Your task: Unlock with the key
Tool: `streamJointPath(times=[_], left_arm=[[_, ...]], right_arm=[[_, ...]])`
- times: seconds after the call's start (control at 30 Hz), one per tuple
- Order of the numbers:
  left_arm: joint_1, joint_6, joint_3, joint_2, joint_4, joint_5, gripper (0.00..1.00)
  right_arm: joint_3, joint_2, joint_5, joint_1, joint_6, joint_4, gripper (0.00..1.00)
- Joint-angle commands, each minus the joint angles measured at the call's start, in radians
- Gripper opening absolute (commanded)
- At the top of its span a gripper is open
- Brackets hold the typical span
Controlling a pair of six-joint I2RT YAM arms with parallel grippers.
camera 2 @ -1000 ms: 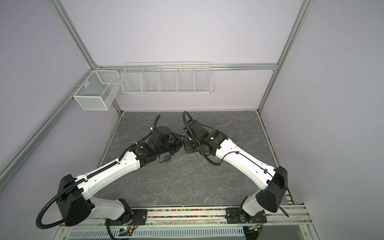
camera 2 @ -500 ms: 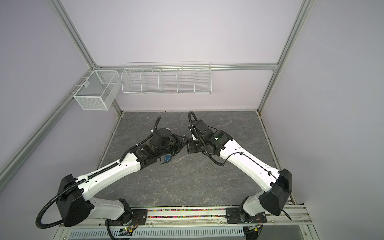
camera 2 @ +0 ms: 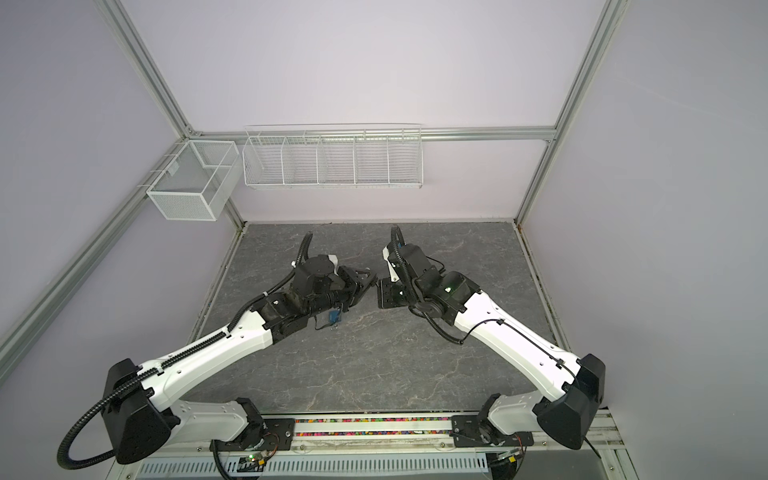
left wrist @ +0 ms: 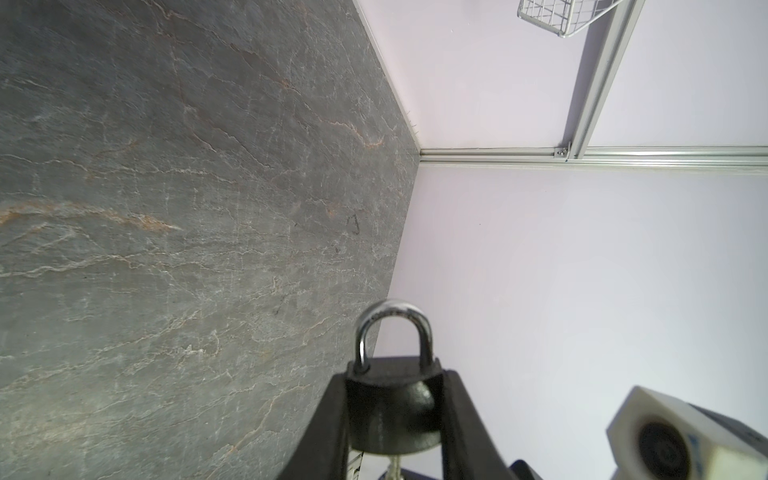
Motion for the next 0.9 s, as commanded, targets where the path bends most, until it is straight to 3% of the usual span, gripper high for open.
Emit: streamJointPath(times=[0.0,0.4,0.87], left_arm=[[-0.019,-0.012,-0.026,-0.020,-0.001,0.096,0.01],[-0.015,-0.014,-0.026,-0.036,-0.046,0.049,0.01],[-0.017,-0.024,-0.002,-0.027,-0.053,0.043,0.01]], right_arm=[[-0.019,-0.027,0.014,0.016,0.006,0.138,0.07],[-0.016,-0.052,0.232,0.097,-0.027,0.097,0.07],[0.005,-0.014,0.212,0.106,-0.034,0.135,0.07]])
